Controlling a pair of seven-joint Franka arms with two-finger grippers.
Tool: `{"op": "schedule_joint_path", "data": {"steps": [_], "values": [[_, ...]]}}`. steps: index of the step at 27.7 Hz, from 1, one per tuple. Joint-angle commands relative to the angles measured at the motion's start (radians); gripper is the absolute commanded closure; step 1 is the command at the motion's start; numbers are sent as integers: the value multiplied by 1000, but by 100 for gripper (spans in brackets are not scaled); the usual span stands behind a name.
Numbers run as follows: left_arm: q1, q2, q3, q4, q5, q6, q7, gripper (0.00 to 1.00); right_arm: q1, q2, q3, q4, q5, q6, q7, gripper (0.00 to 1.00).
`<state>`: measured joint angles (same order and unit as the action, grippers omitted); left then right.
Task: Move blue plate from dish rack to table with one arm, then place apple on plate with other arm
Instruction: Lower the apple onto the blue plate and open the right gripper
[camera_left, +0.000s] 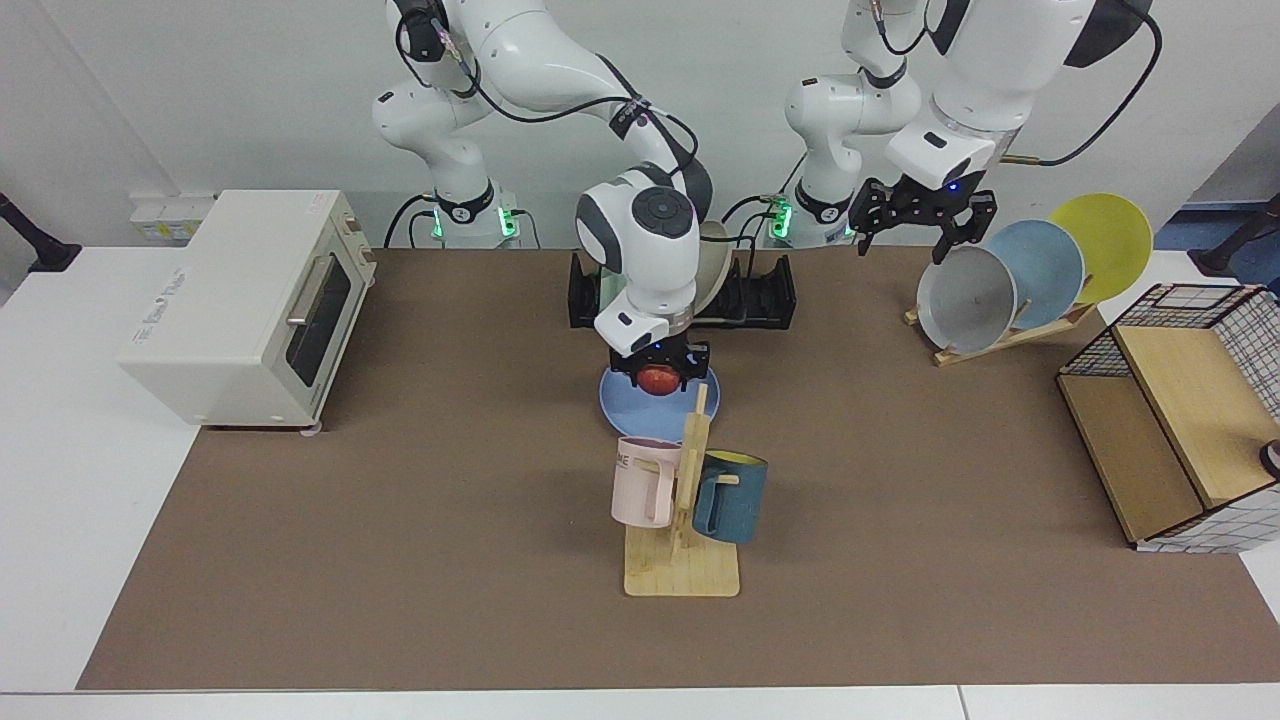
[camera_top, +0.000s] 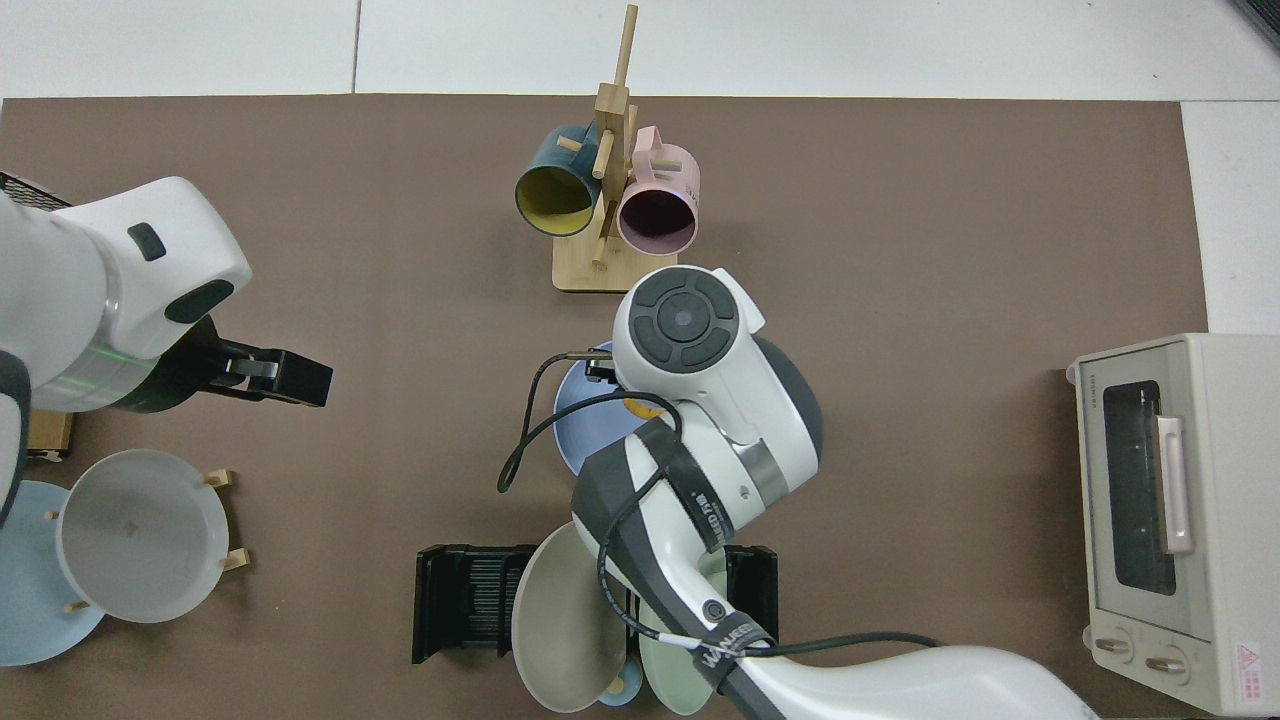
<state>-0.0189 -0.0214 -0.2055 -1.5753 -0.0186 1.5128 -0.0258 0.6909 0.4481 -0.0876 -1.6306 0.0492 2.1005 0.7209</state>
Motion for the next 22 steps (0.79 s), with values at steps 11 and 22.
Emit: {"op": "schedule_joint_path", "data": {"steps": [11, 22], "values": [[4, 6, -5, 26, 14, -32, -13, 0, 13, 81, -6, -17, 15, 67, 14, 48], [11, 6, -5, 26, 14, -31, -13, 0, -7, -2, -14, -9, 54, -37, 19, 0]]}}
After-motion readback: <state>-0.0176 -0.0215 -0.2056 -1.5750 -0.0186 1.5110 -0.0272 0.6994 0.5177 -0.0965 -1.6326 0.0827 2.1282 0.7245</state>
